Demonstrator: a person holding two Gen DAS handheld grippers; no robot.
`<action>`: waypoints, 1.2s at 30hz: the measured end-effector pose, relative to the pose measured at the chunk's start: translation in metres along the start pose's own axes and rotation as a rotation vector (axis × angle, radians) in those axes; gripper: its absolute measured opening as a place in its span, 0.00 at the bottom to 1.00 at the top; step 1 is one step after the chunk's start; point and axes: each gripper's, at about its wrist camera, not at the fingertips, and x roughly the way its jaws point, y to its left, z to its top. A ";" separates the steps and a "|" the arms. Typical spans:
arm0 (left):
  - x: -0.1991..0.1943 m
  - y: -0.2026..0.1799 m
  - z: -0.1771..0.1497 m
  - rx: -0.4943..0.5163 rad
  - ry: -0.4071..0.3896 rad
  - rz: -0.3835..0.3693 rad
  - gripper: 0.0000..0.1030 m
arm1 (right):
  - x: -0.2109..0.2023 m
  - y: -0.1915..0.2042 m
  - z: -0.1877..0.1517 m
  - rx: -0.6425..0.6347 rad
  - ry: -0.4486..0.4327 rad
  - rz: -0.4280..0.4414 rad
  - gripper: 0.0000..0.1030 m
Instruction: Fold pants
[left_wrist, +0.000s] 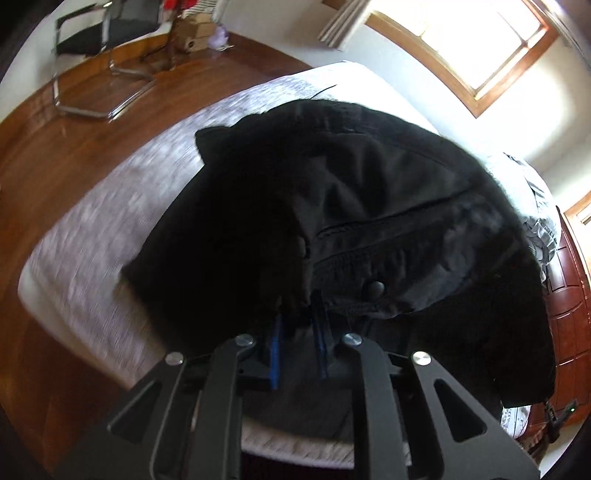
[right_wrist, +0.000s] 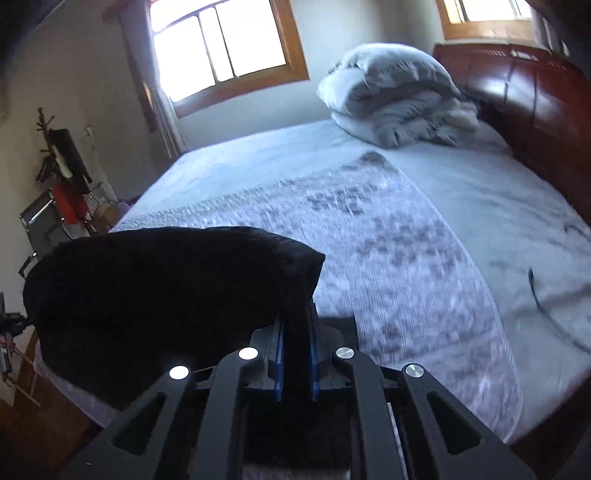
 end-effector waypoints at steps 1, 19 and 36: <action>-0.002 0.009 -0.012 -0.011 0.003 0.016 0.17 | -0.001 -0.006 -0.011 0.030 0.015 0.005 0.10; -0.052 0.012 -0.083 -0.296 -0.118 -0.209 0.96 | -0.010 -0.053 -0.105 0.184 0.236 -0.209 0.78; 0.019 0.055 -0.089 -0.486 -0.020 -0.032 0.79 | -0.015 -0.024 -0.085 0.121 0.177 -0.182 0.78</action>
